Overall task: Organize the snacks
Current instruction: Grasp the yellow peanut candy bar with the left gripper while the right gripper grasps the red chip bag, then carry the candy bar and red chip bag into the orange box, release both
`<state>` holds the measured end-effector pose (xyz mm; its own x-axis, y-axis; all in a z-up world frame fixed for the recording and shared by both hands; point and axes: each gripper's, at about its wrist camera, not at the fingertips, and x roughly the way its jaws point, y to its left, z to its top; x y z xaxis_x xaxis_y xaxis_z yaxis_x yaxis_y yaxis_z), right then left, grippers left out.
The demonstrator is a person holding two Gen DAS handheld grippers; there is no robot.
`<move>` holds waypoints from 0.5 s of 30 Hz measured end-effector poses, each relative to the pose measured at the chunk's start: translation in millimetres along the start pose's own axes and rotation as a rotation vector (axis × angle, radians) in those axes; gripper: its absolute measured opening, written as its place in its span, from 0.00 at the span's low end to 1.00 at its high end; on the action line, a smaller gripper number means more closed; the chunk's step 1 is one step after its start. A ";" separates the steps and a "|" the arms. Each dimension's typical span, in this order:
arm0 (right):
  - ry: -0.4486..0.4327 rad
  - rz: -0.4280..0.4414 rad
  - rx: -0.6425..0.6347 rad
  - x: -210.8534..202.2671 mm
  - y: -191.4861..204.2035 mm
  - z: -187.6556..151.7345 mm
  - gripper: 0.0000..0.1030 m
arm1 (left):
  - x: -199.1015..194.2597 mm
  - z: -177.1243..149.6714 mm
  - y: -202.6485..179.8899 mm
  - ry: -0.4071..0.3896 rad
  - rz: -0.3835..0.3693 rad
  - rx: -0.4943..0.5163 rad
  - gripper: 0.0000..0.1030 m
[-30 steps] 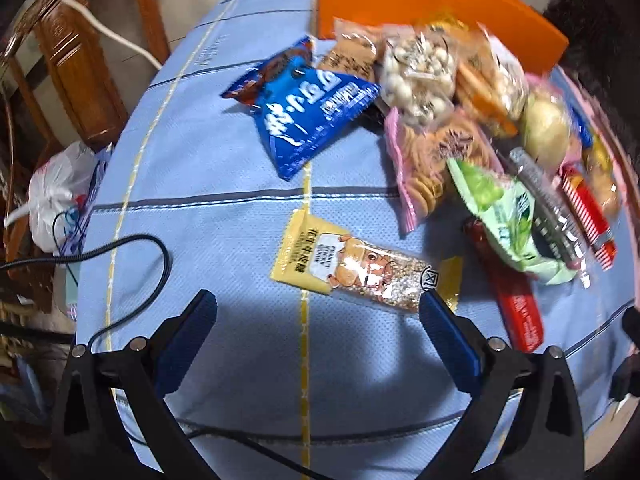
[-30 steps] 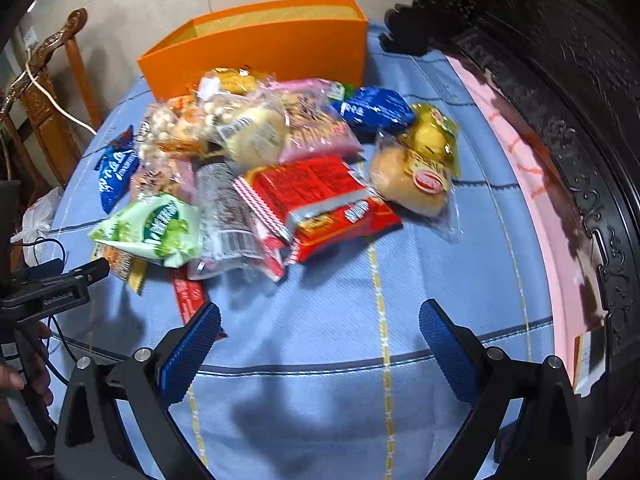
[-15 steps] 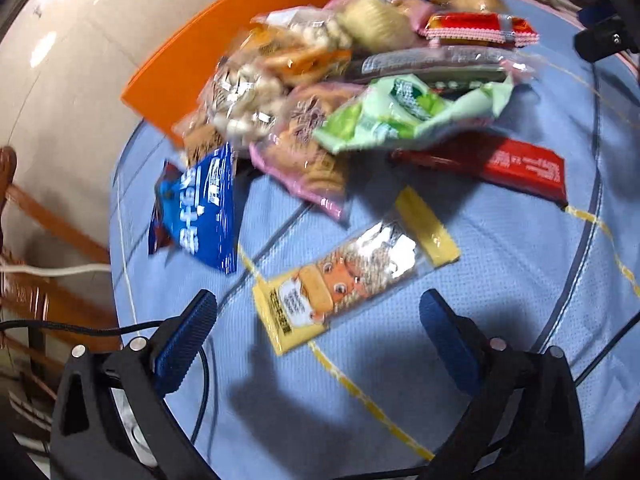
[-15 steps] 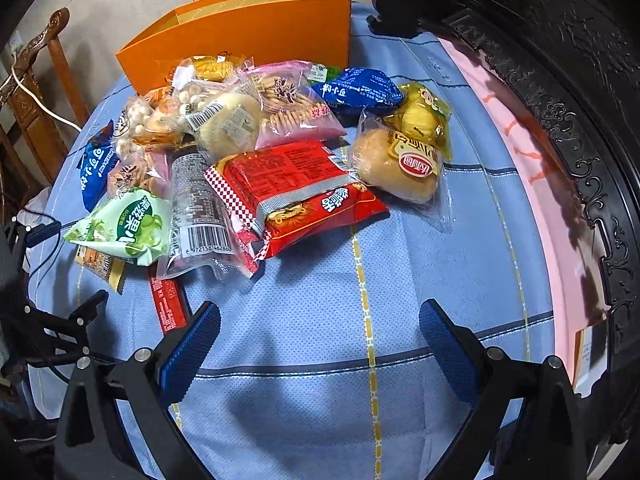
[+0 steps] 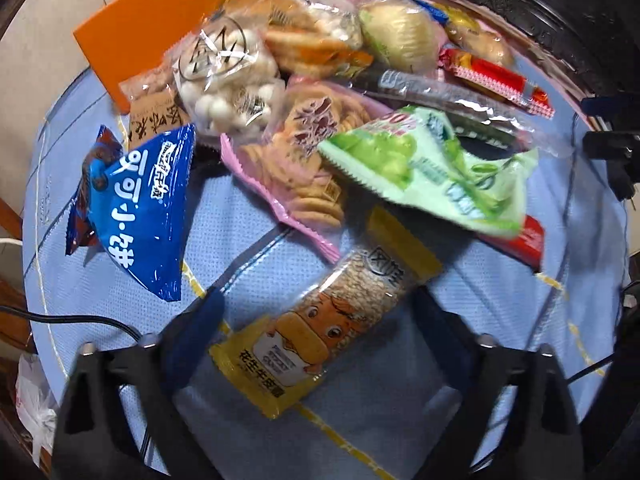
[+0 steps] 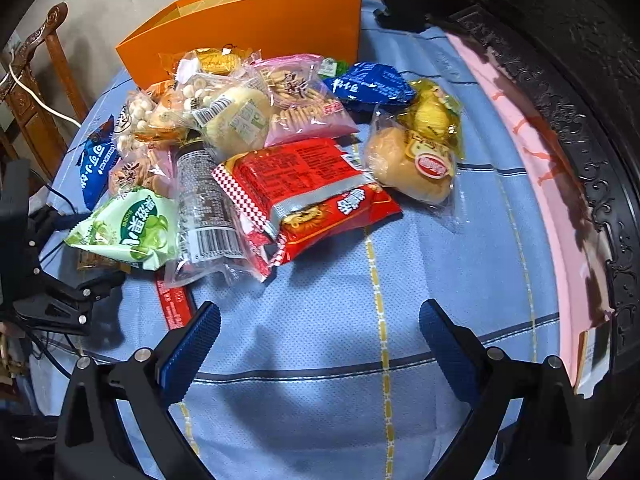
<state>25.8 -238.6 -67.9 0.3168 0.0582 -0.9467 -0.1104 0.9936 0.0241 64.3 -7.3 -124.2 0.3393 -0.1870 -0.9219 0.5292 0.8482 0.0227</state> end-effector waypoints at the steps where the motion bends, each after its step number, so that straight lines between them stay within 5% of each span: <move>1: -0.010 -0.004 0.010 -2.1 -3.4 3.5 0.97 | -4.4 -0.1 -4.2 -0.008 -0.013 0.029 0.41; 5: -0.039 -0.014 0.031 -5.0 -17.1 18.1 0.97 | -10.1 1.9 -16.3 0.033 -0.018 -0.005 0.28; 8: -0.035 0.021 0.040 -1.6 -22.4 30.2 0.97 | -17.0 -2.0 -13.9 0.031 -0.118 -0.132 0.28; 15: 0.184 0.355 0.388 49.9 -39.2 43.3 0.84 | -32.8 -26.0 20.5 -0.035 -0.194 -0.401 0.28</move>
<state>86.8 -270.4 -102.2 0.1498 0.4122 -0.8987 0.1861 0.8810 0.4350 43.8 29.1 -103.5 0.2936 -0.3727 -0.8803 0.2443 0.9195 -0.3078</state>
